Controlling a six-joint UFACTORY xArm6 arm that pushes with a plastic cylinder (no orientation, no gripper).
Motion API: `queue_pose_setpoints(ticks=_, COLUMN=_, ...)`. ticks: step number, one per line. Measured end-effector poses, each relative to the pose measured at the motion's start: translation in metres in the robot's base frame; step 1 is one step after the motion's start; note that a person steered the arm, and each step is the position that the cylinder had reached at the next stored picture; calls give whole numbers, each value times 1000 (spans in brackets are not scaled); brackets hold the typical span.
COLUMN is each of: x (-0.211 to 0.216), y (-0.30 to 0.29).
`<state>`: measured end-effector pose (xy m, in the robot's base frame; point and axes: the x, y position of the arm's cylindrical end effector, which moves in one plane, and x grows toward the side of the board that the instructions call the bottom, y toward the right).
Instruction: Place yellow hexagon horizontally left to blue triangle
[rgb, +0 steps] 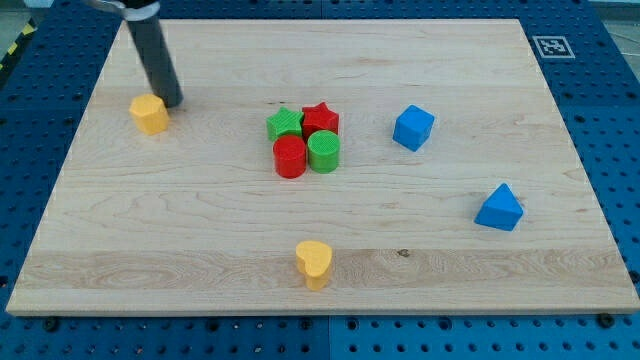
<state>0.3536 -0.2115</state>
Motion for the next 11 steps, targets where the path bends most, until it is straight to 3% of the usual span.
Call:
queue_pose_setpoints(ticks=1, x=-9, y=-11)
queue_pose_setpoints(ticks=3, x=16, y=-10)
queue_pose_setpoints(ticks=8, x=31, y=51)
queue_pose_setpoints(ticks=11, x=31, y=-11)
